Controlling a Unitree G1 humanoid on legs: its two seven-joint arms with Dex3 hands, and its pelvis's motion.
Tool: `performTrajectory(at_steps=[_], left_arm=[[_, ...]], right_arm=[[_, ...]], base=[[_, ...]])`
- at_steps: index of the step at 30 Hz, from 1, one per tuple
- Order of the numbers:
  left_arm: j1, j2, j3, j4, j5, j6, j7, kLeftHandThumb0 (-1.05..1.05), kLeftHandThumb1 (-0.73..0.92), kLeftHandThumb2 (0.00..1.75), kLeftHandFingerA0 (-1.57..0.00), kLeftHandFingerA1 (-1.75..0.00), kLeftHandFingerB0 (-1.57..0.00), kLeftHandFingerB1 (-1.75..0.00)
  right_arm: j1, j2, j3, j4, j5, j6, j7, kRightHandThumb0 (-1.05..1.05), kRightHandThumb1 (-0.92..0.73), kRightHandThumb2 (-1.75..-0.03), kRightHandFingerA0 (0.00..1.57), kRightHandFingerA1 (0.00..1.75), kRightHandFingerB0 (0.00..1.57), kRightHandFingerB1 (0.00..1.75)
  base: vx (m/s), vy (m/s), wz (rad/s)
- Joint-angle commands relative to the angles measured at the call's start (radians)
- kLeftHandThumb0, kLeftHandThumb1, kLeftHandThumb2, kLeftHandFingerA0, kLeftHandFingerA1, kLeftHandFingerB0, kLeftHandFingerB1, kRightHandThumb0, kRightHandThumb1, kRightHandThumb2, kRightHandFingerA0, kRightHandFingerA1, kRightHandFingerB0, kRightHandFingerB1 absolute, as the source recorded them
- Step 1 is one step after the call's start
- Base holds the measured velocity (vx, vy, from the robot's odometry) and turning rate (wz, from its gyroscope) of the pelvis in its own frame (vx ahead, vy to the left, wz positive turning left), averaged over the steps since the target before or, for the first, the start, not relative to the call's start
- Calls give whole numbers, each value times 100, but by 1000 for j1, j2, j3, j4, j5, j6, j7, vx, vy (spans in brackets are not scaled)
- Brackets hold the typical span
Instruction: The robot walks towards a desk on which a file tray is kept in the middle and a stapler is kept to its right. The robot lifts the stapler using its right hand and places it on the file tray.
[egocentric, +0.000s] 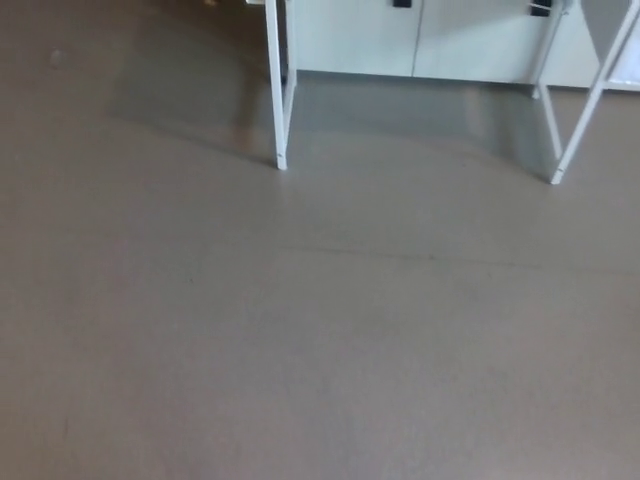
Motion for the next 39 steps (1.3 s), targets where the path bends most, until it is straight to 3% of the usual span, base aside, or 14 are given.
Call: performTrajectory(at_steps=[1, 5, 6, 11, 17, 19, 20, 21, 24, 28, 29, 30, 31, 39], left_arm=[[-23, -7, -9, 42, 9, -53, 26, -56, 86, 65, -27, -42, -31, -39], [-15, -2, -32, 36, 26, -60, 28, -59, 87, 66, -28, -42, -32, -39], [-23, -10, -25, 47, 16, -52, 36, -57, 86, 65, -28, -39, -31, -37], [-40, -14, -29, 87, 18, -76, 49, -57, 87, 66, -29, -40, -34, -38], [-46, -12, -32, 100, 17, -91, 52, -57, 86, 66, -29, -41, -29, -37], [-61, -13, -36, 125, 23, -100, 65, -68, 73, 102, -26, -51, -28, -51], [-63, -14, -33, 129, 17, -102, 58, -57, 86, 66, -30, -40, -32, -38], [-64, -18, -19, 122, 0, -87, 51, -56, 85, 65, -29, -40, -28, -36], [-48, -12, -34, 82, 17, -88, 51, -57, 87, 66, -29, -38, -33, -37], [-40, -17, -26, 68, 8, -87, 50, -56, 86, 66, -28, -38, -33, -36], [-38, -20, -15, 61, -6, -79, 41, -56, 86, 65, -27, -39, -33, -38], [-41, -22, -11, 67, -9, -84, 39, -56, 85, 65, -27, -40, -33, -38], [-39, -20, -17, 63, -1, -89, 38, -56, 86, 65, -27, -40, -33, -38], [-20, -15, 4, 14, -14, -77, 35, -58, 84, 65, -29, -41, -35, -38]], right_arm=[[-31, -42, 5, 0, -9, 8, 7, -56, -61, -65, 6, 20, 10, 24], [-25, -54, 4, -31, -5, 5, 15, -64, -45, -79, 4, 36, 4, 32], [-43, -65, 22, -25, -23, 15, 20, -32, -42, -96, 0, 46, 0, 48], [-86, -54, 12, 20, -4, 0, 33, -56, -55, -75, 6, 36, 6, 32], [-83, -64, 26, -37, -14, 35, 33, -31, -43, -95, 0, 47, 0, 47], [-101, -73, 58, -7, -52, 10, 9, -62, -52, -77, 21, 41, 7, 31], [-110, -70, 59, 6, -47, 12, 12, -59, -52, -76, 20, 41, 6, 30], [-99, -65, 41, 3, -25, -4, 6, -30, -46, -97, 0, 46, 0, 47], [-113, -73, 33, -7, -7, 11, 53, -30, -48, -98, 0, 47, 0, 48], [-102, -69, 5, -27, 17, 5, 62, -53, -60, -58, 9, 28, 8, 25], [-115, -75, 24, -12, -6, 13, 65, -60, -45, -80, 2, 37, 2, 29], [-115, -75, 22, -19, -3, 24, 66, -54, -61, -58, 14, 29, 8, 25], [-119, -80, 31, -19, -12, 32, 71, -32, -44, -96, 0, 46, 0, 48], [-132, -71, 39, -27, -12, 62, 57, -61, -48, -74, 9, 38, 6, 29]], base=[[335, -348, 40], [257, -218, 8], [152, -130, -2], [109, -33, -7], [177, 100, 9], [161, 102, 10], [0, 0, 0], [0, -39, 8], [-1, -106, 7], [-7, -217, 1], [36, -350, 46], [70, -551, -26], [52, -492, -1], [97, -221, -2]])
